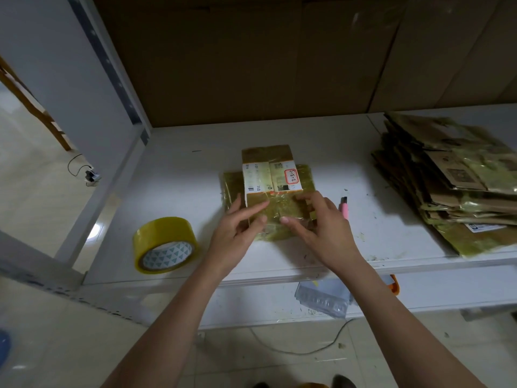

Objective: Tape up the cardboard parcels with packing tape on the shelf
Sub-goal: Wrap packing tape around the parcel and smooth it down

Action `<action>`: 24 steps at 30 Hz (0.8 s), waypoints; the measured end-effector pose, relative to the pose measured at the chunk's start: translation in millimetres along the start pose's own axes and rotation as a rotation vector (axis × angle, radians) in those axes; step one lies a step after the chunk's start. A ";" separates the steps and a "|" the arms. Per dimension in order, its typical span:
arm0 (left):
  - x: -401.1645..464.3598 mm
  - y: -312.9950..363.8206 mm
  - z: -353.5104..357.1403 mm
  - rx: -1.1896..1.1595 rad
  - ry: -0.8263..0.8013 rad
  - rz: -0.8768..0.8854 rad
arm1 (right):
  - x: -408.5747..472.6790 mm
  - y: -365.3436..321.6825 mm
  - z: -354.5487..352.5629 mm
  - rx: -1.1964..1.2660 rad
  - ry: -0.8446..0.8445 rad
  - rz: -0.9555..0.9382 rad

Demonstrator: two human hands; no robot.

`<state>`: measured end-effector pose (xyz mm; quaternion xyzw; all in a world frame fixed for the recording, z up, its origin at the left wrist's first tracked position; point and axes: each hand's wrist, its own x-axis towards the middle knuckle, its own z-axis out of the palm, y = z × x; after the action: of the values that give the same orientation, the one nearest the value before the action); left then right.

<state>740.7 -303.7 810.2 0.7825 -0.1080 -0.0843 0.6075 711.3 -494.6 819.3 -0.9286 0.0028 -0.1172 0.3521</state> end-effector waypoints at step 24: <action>9.0 -4.3 -1.5 0.052 0.004 0.005 | 3.2 7.7 10.7 -0.046 0.108 -0.122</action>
<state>750.0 -303.7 806.4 0.7980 -0.1108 -0.0781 0.5872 717.4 -493.7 807.1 -0.9272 -0.0322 -0.1885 0.3221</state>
